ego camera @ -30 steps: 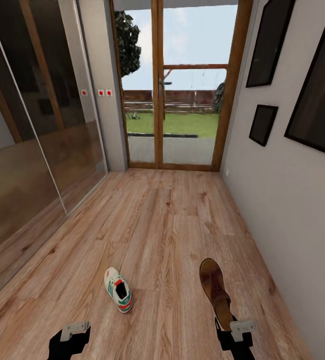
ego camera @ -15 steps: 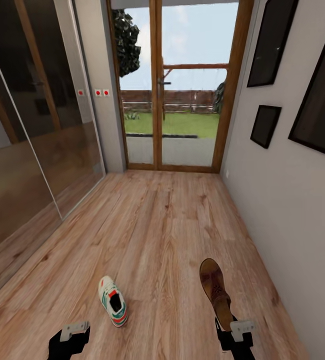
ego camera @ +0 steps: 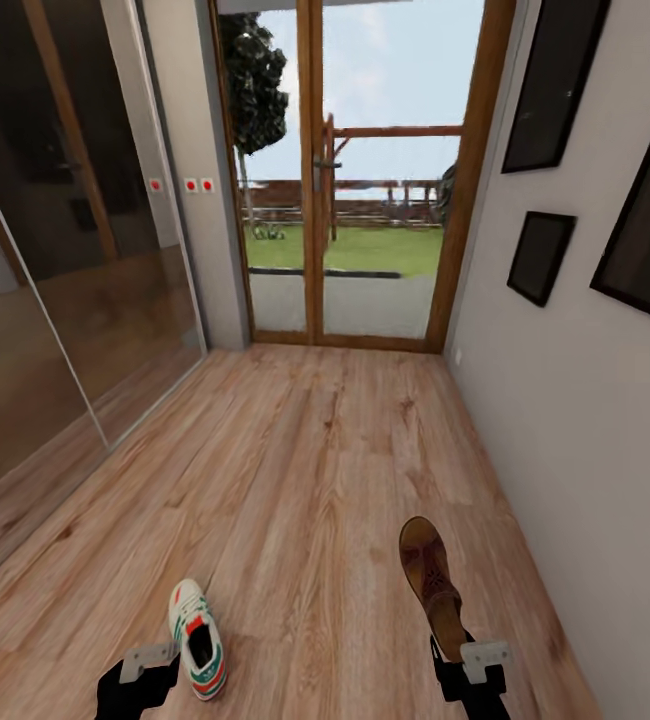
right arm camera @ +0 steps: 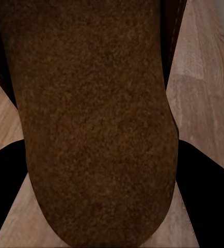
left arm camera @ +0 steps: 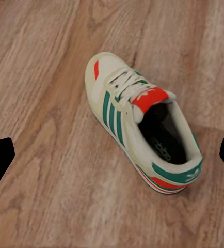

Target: Pick up the two gym shoes and the two sandals from the corridor floor and place them onto the hallstand (shoe rack) in the corridor, making sure they are on the rack and not on the floor. Arrange them so the two gym shoes are next to each other and the two sandals are next to each other.

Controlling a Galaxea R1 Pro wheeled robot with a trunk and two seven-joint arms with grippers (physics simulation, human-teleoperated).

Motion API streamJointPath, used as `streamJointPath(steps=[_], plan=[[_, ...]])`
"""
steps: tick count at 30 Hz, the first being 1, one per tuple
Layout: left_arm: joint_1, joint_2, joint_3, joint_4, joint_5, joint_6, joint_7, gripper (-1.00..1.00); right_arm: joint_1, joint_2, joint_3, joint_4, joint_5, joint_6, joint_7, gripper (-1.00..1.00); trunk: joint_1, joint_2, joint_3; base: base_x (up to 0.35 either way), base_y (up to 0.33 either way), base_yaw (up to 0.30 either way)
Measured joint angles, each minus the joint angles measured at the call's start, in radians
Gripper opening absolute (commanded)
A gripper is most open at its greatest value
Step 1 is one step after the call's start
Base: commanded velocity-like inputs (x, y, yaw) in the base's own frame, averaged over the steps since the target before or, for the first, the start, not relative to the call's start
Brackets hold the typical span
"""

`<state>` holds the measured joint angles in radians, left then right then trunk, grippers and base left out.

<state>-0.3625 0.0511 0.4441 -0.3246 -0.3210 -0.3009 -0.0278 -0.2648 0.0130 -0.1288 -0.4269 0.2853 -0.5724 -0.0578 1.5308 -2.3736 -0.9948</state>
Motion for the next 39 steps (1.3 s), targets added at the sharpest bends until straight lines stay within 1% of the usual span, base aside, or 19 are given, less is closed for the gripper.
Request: streamJointPath(steps=[11,20,28,32,39], plan=[[0.0,0.0,0.003,-0.002,0.003,0.0,0.0,1.0,0.0,0.0,0.0,0.0,0.0,0.0,0.0,-1.0,0.0,0.0,0.0,0.184,-0.212,0.259],[0.0,0.0,0.006,-0.003,0.004,0.0,0.001,1.0,0.0,0.0,0.0,0.0,0.0,0.0,0.0,-1.0,0.0,0.0,0.0,0.034,-0.03,0.277],[0.0,0.001,0.008,-0.004,0.004,0.0,0.001,1.0,0.0,0.0,0.0,0.0,0.0,0.0,0.0,-1.0,0.0,0.0,0.0,0.193,-0.126,0.266],[0.0,0.001,0.008,-0.004,0.004,0.0,0.001,1.0,0.0,0.0,0.0,0.0,-0.001,0.0,0.0,-1.0,0.0,0.0,0.0,0.117,-0.069,0.17],[0.0,0.001,0.008,-0.004,0.004,0.0,0.001,1.0,0.0,0.0,0.0,-0.001,-0.001,0.0,0.0,-1.0,0.0,0.0,0.0,0.026,-0.016,0.042]])
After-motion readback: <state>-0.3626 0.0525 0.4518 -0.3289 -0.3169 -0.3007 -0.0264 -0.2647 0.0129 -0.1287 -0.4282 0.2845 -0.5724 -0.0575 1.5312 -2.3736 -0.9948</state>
